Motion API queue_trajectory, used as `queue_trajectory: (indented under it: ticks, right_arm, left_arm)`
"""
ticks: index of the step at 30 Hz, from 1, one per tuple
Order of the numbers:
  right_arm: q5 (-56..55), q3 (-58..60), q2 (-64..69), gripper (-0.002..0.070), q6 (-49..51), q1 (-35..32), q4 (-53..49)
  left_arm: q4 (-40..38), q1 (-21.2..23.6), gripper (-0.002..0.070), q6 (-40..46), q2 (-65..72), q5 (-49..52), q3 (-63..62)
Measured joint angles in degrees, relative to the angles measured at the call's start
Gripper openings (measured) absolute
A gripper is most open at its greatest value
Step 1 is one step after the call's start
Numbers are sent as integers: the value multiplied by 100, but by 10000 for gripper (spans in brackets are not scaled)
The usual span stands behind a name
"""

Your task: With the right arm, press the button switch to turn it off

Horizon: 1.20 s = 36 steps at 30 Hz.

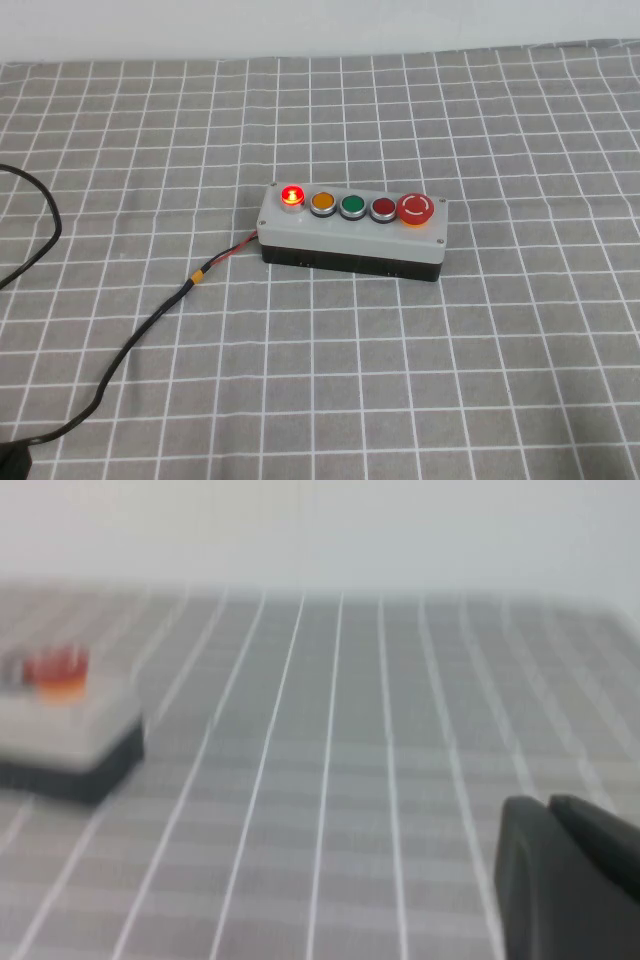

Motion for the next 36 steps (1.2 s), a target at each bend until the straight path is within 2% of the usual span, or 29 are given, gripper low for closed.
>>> queue_trajectory:
  ticks: [7,25,36]
  right_arm:
    - [-444,0,0,-16,0,0,0]
    - [-485,0,0,-16,0,0,0]
    - [-1467,0,0,-16,0,0,4]
  left_arm:
    - [0,0,-3,0,0,0,0]
    - [0,0,-3,0,0,0,0]
    - [0,0,-3,0,0,0,0]
